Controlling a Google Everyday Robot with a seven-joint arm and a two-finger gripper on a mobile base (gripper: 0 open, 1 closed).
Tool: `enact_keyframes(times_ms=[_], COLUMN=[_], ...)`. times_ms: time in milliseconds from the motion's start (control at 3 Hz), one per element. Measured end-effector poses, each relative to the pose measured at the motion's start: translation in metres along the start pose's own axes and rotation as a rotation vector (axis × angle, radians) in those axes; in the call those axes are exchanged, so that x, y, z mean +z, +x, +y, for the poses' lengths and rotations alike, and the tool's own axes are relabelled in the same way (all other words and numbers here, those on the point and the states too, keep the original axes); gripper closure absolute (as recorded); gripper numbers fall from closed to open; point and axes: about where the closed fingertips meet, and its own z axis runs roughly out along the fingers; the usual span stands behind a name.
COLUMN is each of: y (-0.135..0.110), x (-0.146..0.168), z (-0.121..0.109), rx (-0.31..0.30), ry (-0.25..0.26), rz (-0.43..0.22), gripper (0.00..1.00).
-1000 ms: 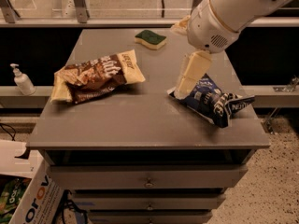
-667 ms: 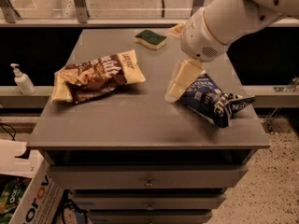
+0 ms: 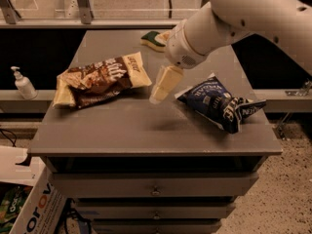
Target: Pick brown chip bag
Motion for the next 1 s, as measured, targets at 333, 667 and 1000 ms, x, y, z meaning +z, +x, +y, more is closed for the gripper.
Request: enact_keyframes(times_ms=[333, 667, 1000], y=[-0.008, -0.016, -0.023], x=[0.035, 0.064, 0.089], z=[-0.013, -0.023, -0.027], rx=[0.013, 0.021, 0.031], ry=[-0.027, -0.054, -0.088], rz=[-0.017, -0.042, -0.066], gripper=[0.00, 0.00, 0.00])
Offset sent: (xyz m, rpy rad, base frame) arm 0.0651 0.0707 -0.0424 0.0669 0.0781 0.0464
